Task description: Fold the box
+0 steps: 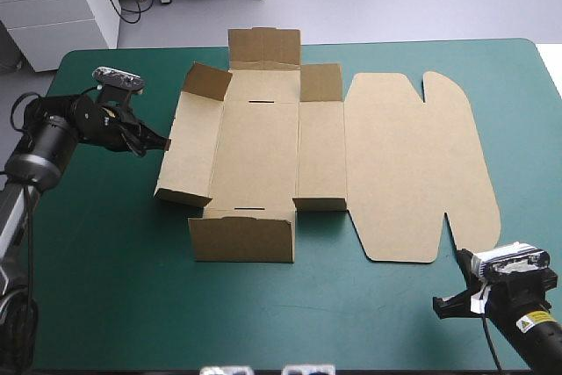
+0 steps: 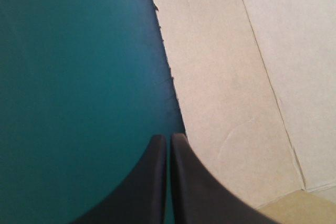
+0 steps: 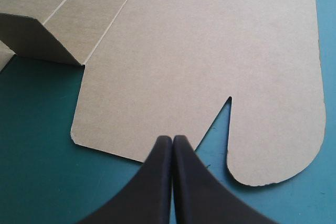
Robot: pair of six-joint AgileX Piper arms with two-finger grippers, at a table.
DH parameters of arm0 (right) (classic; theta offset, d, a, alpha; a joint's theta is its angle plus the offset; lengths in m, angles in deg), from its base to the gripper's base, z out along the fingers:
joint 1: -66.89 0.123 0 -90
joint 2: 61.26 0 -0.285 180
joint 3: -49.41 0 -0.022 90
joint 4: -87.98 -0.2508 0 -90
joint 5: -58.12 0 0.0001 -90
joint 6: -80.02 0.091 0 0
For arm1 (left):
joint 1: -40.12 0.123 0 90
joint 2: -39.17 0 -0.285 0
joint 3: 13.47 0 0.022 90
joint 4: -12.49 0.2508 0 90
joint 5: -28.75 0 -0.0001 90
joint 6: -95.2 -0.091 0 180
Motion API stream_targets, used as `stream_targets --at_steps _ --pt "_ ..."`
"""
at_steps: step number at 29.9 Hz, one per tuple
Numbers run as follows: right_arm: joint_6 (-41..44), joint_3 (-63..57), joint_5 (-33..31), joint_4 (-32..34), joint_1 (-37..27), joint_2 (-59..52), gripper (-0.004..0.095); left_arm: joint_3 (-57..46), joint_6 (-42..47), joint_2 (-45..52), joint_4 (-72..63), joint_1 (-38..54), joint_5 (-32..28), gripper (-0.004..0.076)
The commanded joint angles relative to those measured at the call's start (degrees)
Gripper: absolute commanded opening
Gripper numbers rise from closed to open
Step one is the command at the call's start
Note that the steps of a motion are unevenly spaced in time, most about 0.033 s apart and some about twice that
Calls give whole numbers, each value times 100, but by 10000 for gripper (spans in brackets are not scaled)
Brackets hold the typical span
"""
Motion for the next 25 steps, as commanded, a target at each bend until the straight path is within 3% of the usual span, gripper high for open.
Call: stream_targets --at_steps 1,6,12,14,20,25 --pt "-61 183 414 -93 -2 89 -19 742 -606 -201 -808 289 529 17" --pt "-61 183 414 -106 -2 89 -19 1170 -1249 -608 -2678 1267 1214 16" --pt "-61 183 414 -133 -2 89 -19 1180 -1101 -735 -3093 1888 1145 36" --pt "-61 183 414 -133 -2 89 -19 1180 -1159 -799 -3066 1907 1331 106" --pt "-61 183 414 -133 -2 89 -19 1180 -1290 -1184 -3103 1907 1870 415" --pt "-61 183 414 -133 -2 89 -19 1180 -1304 -1577 -3130 1907 2253 439"
